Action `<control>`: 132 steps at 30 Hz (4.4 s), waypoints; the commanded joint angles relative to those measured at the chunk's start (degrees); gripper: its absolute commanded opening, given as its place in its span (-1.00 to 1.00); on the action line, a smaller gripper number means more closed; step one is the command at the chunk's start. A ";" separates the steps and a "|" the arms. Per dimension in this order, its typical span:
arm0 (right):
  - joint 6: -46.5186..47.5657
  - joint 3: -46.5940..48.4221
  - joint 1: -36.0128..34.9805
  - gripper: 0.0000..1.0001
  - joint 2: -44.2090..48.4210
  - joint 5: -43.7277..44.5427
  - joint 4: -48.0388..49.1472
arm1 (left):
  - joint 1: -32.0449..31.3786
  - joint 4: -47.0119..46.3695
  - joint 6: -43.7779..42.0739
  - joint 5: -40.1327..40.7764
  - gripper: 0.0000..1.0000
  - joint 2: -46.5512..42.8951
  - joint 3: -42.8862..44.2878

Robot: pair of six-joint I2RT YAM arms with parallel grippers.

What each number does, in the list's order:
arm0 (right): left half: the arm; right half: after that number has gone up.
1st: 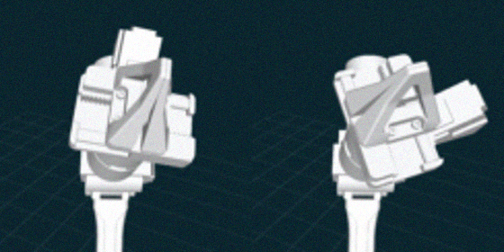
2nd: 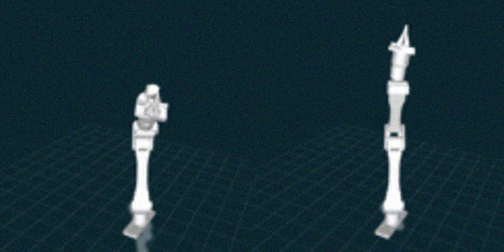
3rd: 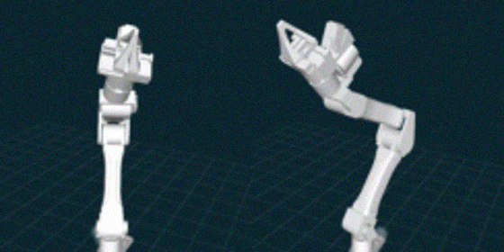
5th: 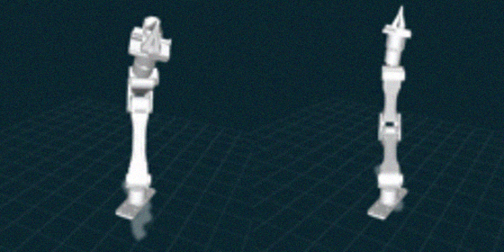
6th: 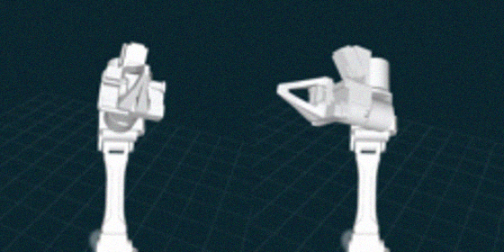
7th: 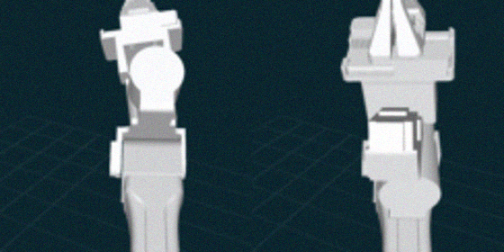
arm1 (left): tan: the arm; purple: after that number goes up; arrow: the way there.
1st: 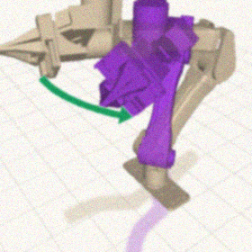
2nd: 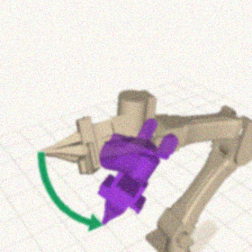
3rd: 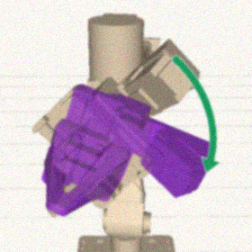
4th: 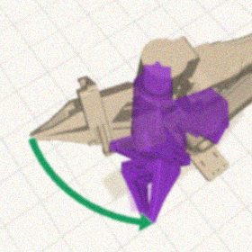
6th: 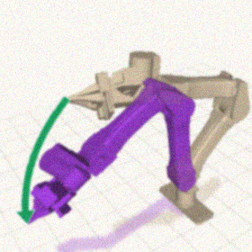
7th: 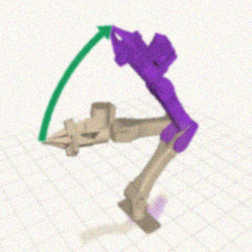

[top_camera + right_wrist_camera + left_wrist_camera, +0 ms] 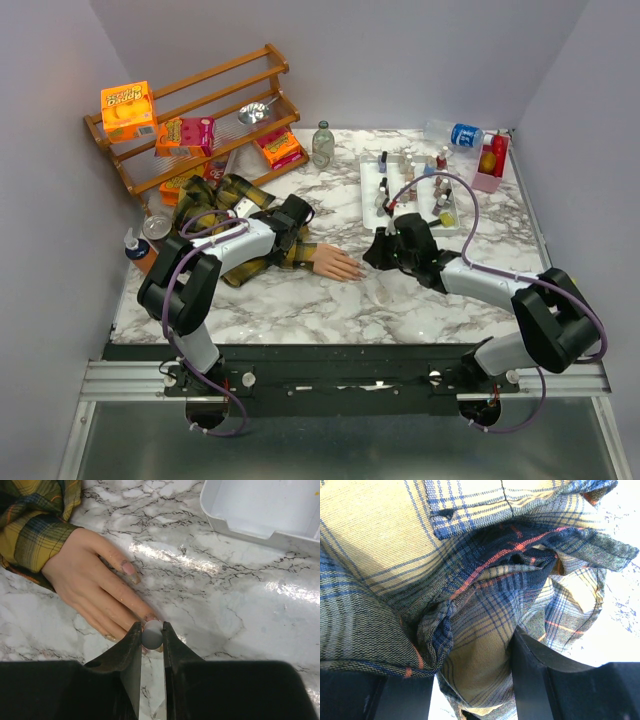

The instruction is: Paint the nails

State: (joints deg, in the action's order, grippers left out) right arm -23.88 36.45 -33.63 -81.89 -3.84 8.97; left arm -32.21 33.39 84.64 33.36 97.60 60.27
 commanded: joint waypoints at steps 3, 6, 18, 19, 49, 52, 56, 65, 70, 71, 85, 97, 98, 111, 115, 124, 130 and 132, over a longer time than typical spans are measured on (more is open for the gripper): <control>1.29 2.40 0.14 -0.99 -1.17 -0.56 0.43 | 0.74 -0.16 -1.14 -1.20 -0.03 0.31 -1.56; 1.29 2.58 0.14 -0.99 -1.34 -0.56 0.34 | 0.74 -0.25 -1.14 -1.20 -0.03 0.31 -1.56; 1.38 3.37 0.14 -0.99 -2.57 -0.38 -0.09 | 0.74 -0.34 -1.23 -1.28 -0.03 0.40 -1.56; 1.47 3.37 0.14 -0.99 -2.58 -0.38 -0.18 | 0.74 -0.34 -1.23 -1.20 -0.03 0.40 -1.56; -0.03 0.12 0.05 -0.99 -0.11 3.04 -2.29 | 0.74 -0.25 -1.14 -1.11 -0.03 0.31 -1.65; -0.03 0.03 0.14 -0.99 0.06 3.48 -2.64 | 0.74 -0.16 -1.14 -1.11 -0.03 0.31 -1.65; 0.06 0.20 0.14 -0.99 0.15 3.48 -3.00 | 0.74 -0.16 -1.14 -1.11 -0.03 0.22 -1.65; 0.50 0.12 0.14 -0.99 1.90 6.73 -4.05 | 0.74 -0.16 -1.14 -0.93 -0.03 0.13 -1.65; 1.55 0.12 0.14 -0.99 4.89 6.04 -3.52 | 0.74 -0.16 -1.14 -0.85 -0.03 0.13 -1.65; 1.64 0.20 0.14 -0.99 5.50 5.25 -3.26 | 0.74 -0.16 -1.14 -0.85 -0.03 0.05 -1.65; 2.35 0.03 0.14 -0.99 4.72 -3.02 2.10 | 0.74 -0.16 -1.06 -0.85 -0.03 -0.04 -1.74; 2.08 1.26 0.14 -0.99 1.38 -1.97 0.87 | 0.74 -0.16 -1.14 -0.93 -0.03 -0.04 -1.74; 1.99 1.26 0.14 -0.99 1.21 -1.96 0.87 | 0.74 -0.25 -1.14 -0.93 -0.03 -0.04 -1.65; 2.08 2.05 0.14 -0.99 -0.64 -1.17 0.17 | 0.74 -0.16 -1.14 -0.93 -0.03 -0.13 -1.74; 2.08 2.14 0.14 -0.99 -0.99 -1.09 0.08 | 0.74 -0.34 -1.06 -0.93 -0.03 -0.22 -1.74; 2.17 2.66 0.14 -0.99 -1.61 -0.38 -0.27 | 0.74 -0.25 -1.14 -1.02 -0.03 -0.13 -1.74; 2.08 2.84 0.14 -0.99 -1.96 0.58 -0.97 | 0.74 -0.25 -1.14 -0.93 -0.03 -0.13 -1.82; 1.99 2.84 0.14 -0.99 -2.05 0.85 -1.32 | 0.74 -0.25 -1.14 -0.93 -0.03 -0.13 -1.82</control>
State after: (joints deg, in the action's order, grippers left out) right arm -22.41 37.67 -33.63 -82.98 -4.95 9.17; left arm -32.21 33.04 84.64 33.34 97.27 59.92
